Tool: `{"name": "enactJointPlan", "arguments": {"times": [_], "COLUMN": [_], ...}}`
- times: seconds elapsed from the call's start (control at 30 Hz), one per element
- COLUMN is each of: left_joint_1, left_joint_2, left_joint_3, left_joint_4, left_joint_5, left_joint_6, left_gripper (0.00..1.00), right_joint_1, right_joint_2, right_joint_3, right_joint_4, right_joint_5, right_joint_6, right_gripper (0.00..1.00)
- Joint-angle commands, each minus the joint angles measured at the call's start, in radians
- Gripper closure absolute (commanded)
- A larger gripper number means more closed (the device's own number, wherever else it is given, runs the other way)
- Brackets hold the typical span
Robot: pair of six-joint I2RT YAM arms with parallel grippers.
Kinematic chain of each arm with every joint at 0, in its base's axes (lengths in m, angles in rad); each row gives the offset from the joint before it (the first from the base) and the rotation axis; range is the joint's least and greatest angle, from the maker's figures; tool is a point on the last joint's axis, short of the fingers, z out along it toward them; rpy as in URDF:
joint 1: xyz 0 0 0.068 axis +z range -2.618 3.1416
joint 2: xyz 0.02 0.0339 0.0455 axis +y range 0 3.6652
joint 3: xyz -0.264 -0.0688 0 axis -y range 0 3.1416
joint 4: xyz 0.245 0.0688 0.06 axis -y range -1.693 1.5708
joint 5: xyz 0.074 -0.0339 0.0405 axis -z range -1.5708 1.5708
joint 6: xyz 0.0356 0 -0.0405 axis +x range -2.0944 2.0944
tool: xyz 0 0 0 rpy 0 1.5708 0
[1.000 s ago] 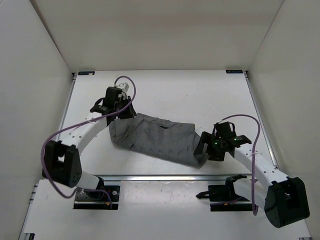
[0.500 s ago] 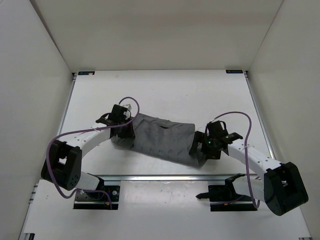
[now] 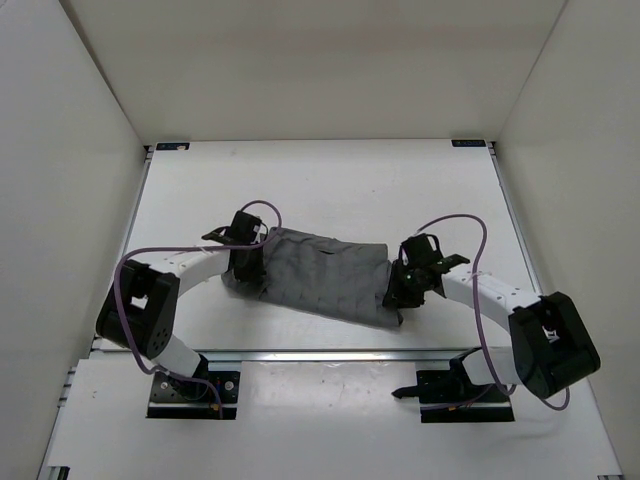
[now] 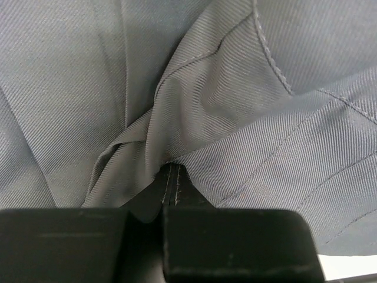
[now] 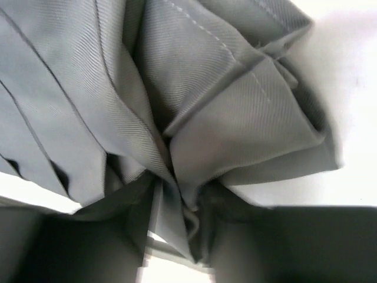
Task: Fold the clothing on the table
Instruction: Fold the skirt
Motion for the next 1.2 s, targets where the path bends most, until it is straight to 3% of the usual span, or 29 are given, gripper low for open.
{"name": "enactJointPlan", "arguments": {"times": [0.0, 0.07, 0.1, 0.3, 0.43, 0.63, 0.9, 1.17], "left_joint_1": [-0.022, -0.031, -0.031, -0.069, -0.141, -0.24, -0.255, -0.186], "left_joint_2": [0.024, 0.037, 0.039, 0.111, 0.169, 0.315, 0.456, 0.401], "left_joint_3": [0.01, 0.009, 0.012, 0.03, 0.096, 0.254, 0.401, 0.294], "left_joint_4": [-0.012, 0.0, 0.008, 0.043, 0.081, 0.135, 0.227, 0.294], "left_joint_5": [-0.033, -0.035, -0.033, 0.057, 0.111, 0.255, 0.425, 0.462], "left_joint_6": [-0.011, -0.016, -0.016, -0.057, -0.083, -0.141, -0.223, -0.252], "left_gripper": [1.0, 1.0, 1.0, 1.0, 1.0, 1.0, 1.0, 1.0], "right_joint_1": [-0.004, -0.014, -0.027, -0.143, -0.202, -0.128, 0.125, 0.177], "right_joint_2": [0.043, 0.066, 0.065, 0.059, 0.014, 0.049, 0.23, 0.402], "right_joint_3": [0.029, 0.042, 0.057, 0.178, 0.29, 0.44, 0.571, 0.651], "right_joint_4": [0.033, 0.025, 0.03, -0.027, 0.019, 0.12, 0.205, 0.059], "right_joint_5": [0.027, 0.038, 0.04, 0.058, -0.034, -0.196, -0.296, -0.324], "right_joint_6": [-0.027, -0.044, -0.057, -0.168, -0.287, -0.32, -0.304, -0.399], "right_gripper": [0.75, 0.96, 1.0, 1.0, 1.0, 1.0, 1.0, 1.0]}}
